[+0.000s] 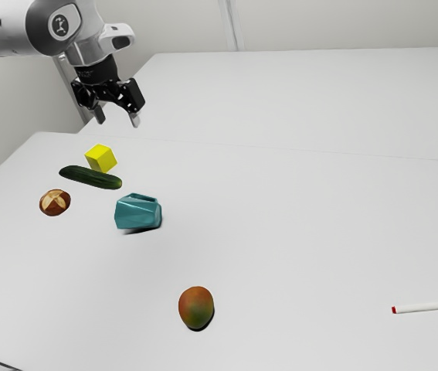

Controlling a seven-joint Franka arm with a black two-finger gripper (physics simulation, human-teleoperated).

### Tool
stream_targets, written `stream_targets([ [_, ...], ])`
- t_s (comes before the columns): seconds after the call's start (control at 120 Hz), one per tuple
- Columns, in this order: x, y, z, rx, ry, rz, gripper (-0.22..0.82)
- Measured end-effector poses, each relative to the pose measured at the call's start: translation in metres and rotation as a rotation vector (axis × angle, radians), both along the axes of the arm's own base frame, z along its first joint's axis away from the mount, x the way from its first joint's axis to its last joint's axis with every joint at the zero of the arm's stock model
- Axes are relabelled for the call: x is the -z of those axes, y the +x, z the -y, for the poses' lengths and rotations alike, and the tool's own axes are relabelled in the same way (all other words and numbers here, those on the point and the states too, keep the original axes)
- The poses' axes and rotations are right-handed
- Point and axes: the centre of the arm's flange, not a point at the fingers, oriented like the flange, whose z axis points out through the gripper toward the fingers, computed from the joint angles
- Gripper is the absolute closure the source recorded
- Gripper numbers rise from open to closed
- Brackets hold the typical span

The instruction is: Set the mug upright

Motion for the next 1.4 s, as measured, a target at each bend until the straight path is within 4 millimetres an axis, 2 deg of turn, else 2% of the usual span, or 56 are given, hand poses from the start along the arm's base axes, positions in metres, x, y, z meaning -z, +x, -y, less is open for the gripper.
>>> stream_targets([
  [0.3, 0.004, -0.002, 0.008, 0.016, -0.006, -0.024, 0.00],
  [0.475, 0.021, -0.005, 0.014, 0.020, -0.046, -0.074, 0.00],
  [0.542, 0.033, -0.008, 0.016, 0.027, -0.069, -0.096, 0.00],
  [0.692, 0.075, -0.015, 0.020, 0.078, -0.147, -0.126, 0.00],
  [0.783, 0.097, -0.017, 0.014, 0.103, -0.212, -0.118, 0.00],
  [0.85, 0.115, -0.018, -0.003, 0.105, -0.255, -0.107, 0.00],
  [0.917, 0.127, -0.019, -0.031, 0.091, -0.289, -0.082, 0.00],
  [1.075, 0.153, -0.027, -0.122, 0.020, -0.369, -0.001, 0.00],
  [1.233, 0.190, -0.040, -0.211, -0.037, -0.448, 0.072, 0.00],
  [1.292, 0.206, -0.039, -0.225, -0.023, -0.475, 0.087, 0.00],
  [1.4, 0.234, -0.029, -0.230, 0.040, -0.520, 0.109, 0.00],
])
